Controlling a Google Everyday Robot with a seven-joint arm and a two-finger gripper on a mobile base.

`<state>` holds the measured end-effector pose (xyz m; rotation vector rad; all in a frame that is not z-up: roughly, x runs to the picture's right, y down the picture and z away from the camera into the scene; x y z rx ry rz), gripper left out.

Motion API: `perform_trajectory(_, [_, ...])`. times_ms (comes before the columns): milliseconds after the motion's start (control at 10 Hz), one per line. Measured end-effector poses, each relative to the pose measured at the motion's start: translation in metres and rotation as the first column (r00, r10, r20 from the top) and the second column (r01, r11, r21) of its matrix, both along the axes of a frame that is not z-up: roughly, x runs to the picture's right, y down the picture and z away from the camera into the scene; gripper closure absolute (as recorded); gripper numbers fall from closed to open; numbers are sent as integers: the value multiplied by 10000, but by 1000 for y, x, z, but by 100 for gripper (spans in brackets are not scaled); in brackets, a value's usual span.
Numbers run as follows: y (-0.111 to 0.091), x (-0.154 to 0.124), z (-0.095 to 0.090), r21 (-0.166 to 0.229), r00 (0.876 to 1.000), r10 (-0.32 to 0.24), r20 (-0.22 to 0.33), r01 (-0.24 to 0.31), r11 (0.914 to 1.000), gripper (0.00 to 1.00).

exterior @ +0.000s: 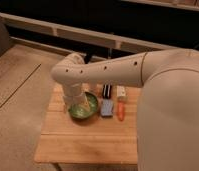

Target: Place the bottle in the ceramic bowl

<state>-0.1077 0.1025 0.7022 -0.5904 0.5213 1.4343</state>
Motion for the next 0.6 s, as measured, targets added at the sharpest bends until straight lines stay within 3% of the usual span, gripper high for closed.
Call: perform_trajectory(600, [0,0,0,-6,10000,-1,-2,1,10000,35])
